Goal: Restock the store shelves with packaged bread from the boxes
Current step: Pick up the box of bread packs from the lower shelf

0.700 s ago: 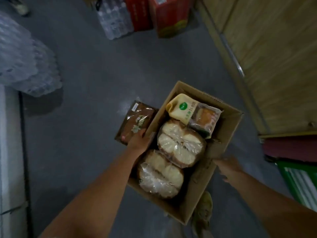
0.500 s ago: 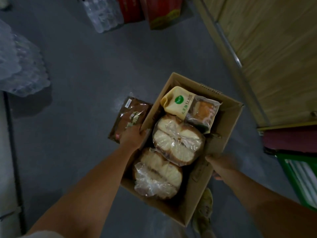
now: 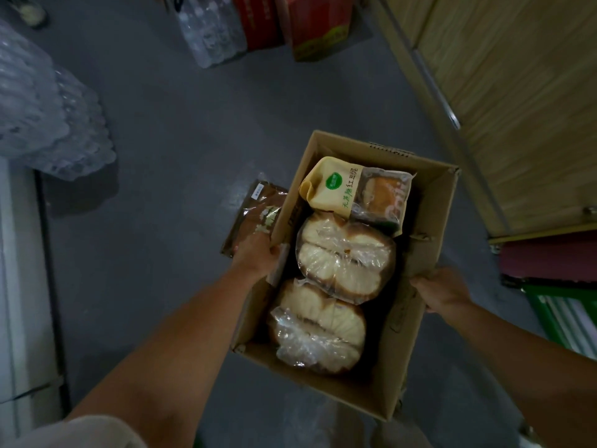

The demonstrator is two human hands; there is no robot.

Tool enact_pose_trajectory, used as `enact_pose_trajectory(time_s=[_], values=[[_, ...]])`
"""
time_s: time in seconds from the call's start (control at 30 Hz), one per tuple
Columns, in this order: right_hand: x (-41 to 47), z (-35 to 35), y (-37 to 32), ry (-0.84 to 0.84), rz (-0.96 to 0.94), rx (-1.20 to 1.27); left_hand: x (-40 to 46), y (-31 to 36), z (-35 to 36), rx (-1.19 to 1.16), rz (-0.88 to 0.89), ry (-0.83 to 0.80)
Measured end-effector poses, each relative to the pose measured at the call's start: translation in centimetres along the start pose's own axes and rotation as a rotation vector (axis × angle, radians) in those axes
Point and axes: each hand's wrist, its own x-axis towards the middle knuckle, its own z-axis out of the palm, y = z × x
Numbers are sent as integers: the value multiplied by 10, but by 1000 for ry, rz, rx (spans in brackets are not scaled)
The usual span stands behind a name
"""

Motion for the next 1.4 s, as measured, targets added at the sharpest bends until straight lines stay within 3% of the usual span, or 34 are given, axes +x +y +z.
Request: enact_pose_trajectory(time_s=[0.27,0.73,1.0,1.17,1.4], values=[[-51,-48,-42,-45,-191,-206,-92,-11,-36,-123,-83,45],[-186,-86,-107,-176,-637,-681,-311,-47,-21,-467,-484,221],[-286,-34,-121,-315,-888,-940,-451,-70,23,-657,-734,358],[-341,34,-111,-305,-1063,-1148,-536,-102,73,-749,-879,413],[-458,131,-38,-329,-1229,-1299,-669,-142,165,-959,-1036,521]])
